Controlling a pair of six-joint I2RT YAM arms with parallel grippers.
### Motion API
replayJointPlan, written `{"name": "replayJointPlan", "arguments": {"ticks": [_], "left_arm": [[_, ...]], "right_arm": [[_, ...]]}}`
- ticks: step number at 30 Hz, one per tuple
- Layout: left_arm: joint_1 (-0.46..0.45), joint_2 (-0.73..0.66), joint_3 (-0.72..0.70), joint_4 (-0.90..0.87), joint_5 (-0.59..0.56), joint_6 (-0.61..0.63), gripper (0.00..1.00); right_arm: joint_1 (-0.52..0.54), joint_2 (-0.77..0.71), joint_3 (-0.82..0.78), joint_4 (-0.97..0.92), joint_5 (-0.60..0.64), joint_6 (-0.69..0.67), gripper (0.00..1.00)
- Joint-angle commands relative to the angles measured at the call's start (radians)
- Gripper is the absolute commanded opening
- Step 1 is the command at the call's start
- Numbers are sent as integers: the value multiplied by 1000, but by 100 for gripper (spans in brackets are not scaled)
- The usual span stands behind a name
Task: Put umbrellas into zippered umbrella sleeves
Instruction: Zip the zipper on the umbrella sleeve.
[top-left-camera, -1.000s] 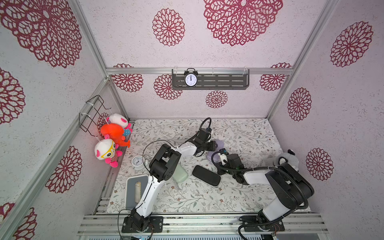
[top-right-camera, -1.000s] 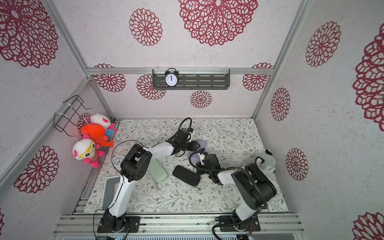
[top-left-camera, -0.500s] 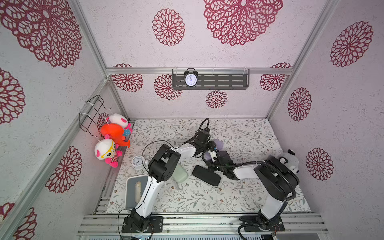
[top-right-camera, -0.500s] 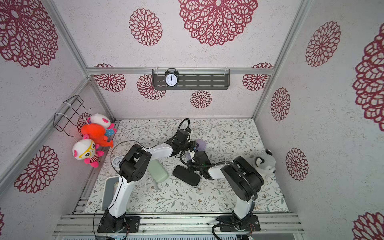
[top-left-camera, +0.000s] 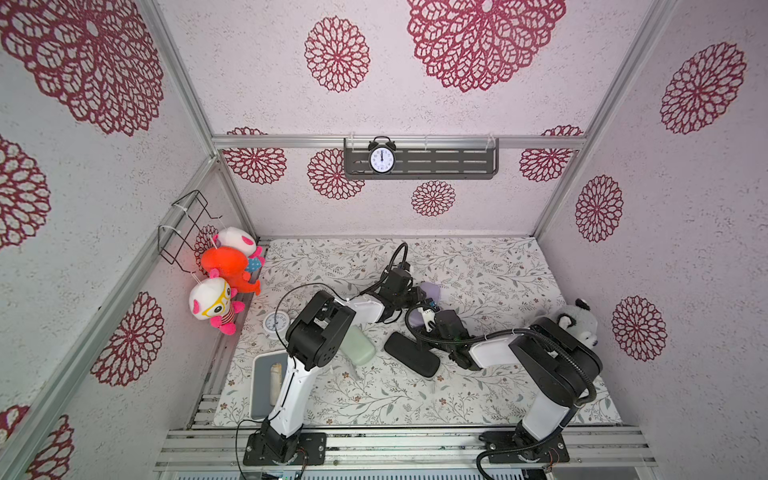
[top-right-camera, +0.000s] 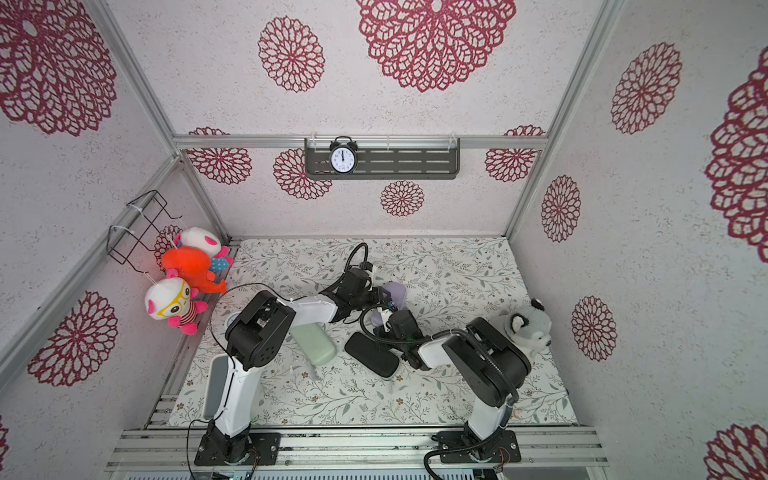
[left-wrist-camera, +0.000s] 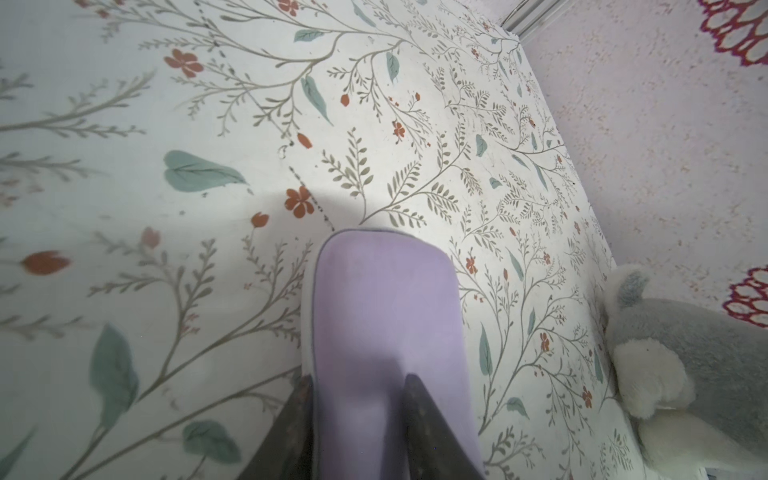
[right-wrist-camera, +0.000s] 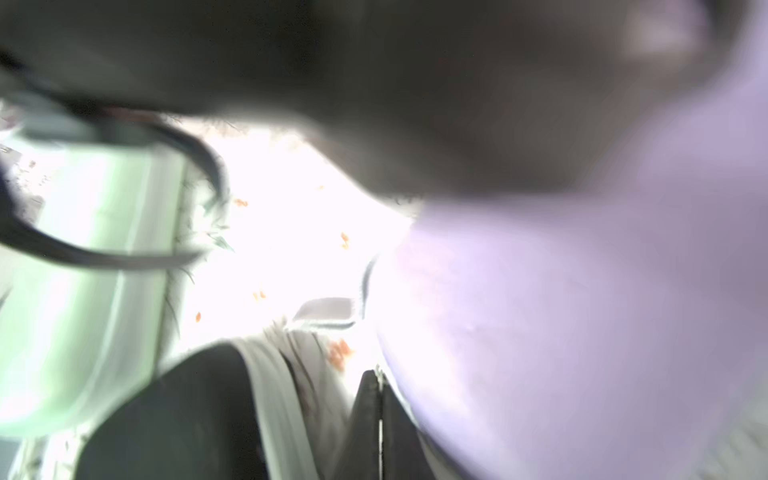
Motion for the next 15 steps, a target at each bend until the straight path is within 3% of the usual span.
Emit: {"name": "replayJointPlan", "arguments": {"ticks": [1,6,9,15], "left_arm": [[6,-3,-92,-157,-10,-8,36],[5,-59,-149,-144,-19,-3,36],[7,-81,-140,-159,-33,27,40],[24,-134,-95,-205,-54,125,69]], "right_arm": [[-73,-50,-26,-57,85,-3,0],[-92,-106,-54,-183,199,-59,0],[-124,-106,-50,-202,185,-81,0],[-169,-68,0,-223,149,-134,0]]}}
